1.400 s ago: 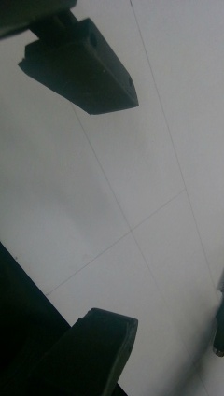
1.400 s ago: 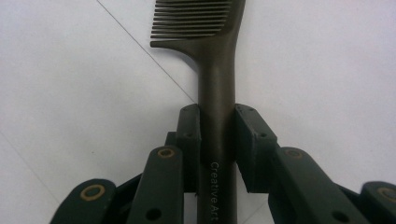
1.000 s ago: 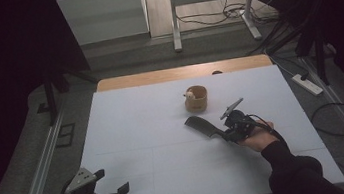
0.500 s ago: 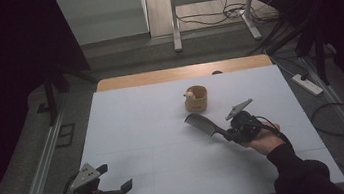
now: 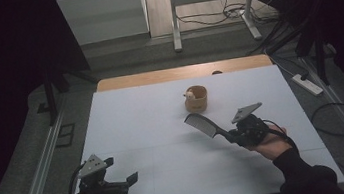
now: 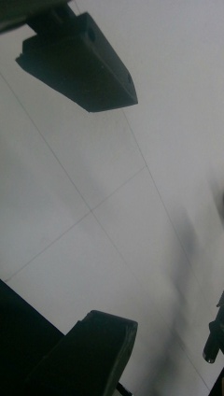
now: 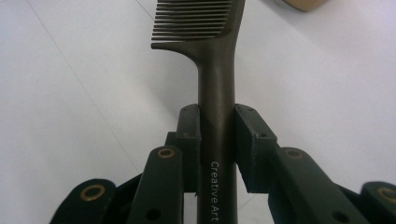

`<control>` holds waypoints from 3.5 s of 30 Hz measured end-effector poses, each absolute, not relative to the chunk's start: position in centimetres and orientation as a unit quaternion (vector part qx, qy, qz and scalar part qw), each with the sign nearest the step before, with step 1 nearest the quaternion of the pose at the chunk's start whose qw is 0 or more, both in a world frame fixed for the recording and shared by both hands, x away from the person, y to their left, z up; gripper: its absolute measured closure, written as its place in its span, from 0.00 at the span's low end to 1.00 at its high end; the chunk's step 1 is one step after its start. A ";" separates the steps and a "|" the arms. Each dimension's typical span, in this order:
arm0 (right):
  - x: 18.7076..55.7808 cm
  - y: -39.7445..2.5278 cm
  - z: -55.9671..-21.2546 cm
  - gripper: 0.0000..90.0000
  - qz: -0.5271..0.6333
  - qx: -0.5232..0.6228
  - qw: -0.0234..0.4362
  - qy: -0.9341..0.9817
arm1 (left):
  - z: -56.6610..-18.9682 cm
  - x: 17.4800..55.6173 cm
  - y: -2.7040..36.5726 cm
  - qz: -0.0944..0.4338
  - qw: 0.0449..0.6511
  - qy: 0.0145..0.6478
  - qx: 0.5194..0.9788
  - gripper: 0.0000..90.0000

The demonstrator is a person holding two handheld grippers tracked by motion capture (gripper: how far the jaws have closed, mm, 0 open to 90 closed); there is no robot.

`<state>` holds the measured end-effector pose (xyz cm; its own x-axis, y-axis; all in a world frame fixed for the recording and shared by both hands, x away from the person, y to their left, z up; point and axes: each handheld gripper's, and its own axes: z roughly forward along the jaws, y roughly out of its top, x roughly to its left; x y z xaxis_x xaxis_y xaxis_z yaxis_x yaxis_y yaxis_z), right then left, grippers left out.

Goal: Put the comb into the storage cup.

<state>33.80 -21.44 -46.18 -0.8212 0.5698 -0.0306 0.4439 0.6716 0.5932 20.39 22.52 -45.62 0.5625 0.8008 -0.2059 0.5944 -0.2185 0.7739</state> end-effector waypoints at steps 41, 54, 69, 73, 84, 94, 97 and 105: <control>28.7 -23.9 -45.1 0.80 0.347 0.263 0.137 0.890 | -43.1 27.4 16.8 0.064 0.477 0.389 0.786 0.00; 27.8 -23.8 -45.0 0.80 0.353 0.255 0.148 0.888 | -42.5 29.4 15.3 0.049 0.490 0.376 0.785 0.00; 27.0 -23.7 -44.6 0.80 0.372 0.234 0.169 0.882 | -42.2 31.8 13.1 0.016 0.495 0.359 0.791 0.00; 26.9 -23.6 -44.6 0.80 0.374 0.228 0.174 0.882 | -42.2 32.4 12.6 0.009 0.493 0.356 0.794 0.00; 26.7 -23.4 -44.5 0.80 0.382 0.221 0.181 0.879 | -41.9 33.8 11.4 -0.011 0.500 0.346 0.794 0.00; 26.4 -22.9 -44.6 0.80 0.387 0.207 0.186 0.879 | -42.4 33.9 11.1 -0.029 0.511 0.344 0.787 0.00; 26.4 -22.8 -44.7 0.80 0.390 0.203 0.187 0.878 | -42.5 33.8 10.9 -0.032 0.512 0.343 0.787 0.00; 26.1 -22.4 -44.7 0.80 0.400 0.191 0.188 0.877 | -42.8 33.8 10.5 -0.047 0.519 0.341 0.782 0.00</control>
